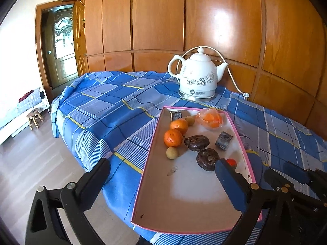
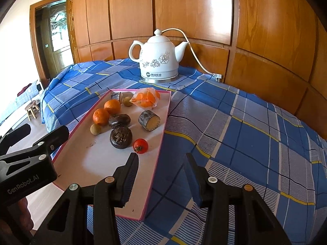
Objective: Organize fruits
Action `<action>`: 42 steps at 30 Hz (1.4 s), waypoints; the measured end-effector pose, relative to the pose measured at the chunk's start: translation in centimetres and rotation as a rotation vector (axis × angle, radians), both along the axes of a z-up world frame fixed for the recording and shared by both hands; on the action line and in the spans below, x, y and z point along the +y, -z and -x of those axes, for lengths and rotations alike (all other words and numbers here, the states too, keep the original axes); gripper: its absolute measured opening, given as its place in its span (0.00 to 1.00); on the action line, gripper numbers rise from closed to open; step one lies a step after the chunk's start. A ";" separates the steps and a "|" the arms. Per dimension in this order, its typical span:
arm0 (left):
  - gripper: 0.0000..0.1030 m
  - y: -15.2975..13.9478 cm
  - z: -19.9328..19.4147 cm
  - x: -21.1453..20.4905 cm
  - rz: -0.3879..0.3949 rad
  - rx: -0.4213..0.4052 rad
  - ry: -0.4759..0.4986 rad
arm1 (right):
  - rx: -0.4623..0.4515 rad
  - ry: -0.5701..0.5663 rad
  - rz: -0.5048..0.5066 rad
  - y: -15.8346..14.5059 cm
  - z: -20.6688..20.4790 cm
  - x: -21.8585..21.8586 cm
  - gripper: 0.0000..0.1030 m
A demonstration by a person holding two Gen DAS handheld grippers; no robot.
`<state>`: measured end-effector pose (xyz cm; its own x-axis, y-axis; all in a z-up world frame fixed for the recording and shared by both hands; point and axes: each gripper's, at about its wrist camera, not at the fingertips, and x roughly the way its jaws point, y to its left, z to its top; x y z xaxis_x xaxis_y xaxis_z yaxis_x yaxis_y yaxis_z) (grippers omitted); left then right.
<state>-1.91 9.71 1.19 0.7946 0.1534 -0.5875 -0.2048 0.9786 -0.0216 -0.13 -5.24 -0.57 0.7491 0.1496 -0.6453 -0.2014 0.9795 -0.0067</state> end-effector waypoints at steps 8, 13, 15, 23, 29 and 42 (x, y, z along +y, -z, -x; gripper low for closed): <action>1.00 0.0 0.0 0.0 0.000 0.000 0.000 | 0.001 -0.005 0.001 0.0 0.0 0.1 0.45; 1.00 0.2 0.0 0.0 0.005 0.001 -0.001 | -0.004 -0.009 0.004 0.1 0.0 0.2 0.45; 1.00 0.2 0.0 -0.1 0.005 0.003 -0.001 | -0.003 -0.009 0.004 0.1 0.0 0.2 0.45; 1.00 0.2 0.0 0.0 0.008 0.006 0.000 | -0.005 -0.013 0.006 0.1 0.0 0.3 0.45; 1.00 0.2 0.0 -0.1 0.006 0.004 0.003 | -0.009 -0.015 0.008 0.0 0.0 0.4 0.45; 1.00 -0.1 0.3 -0.3 0.026 -0.020 0.035 | -0.011 -0.021 0.004 -0.2 0.1 0.3 0.45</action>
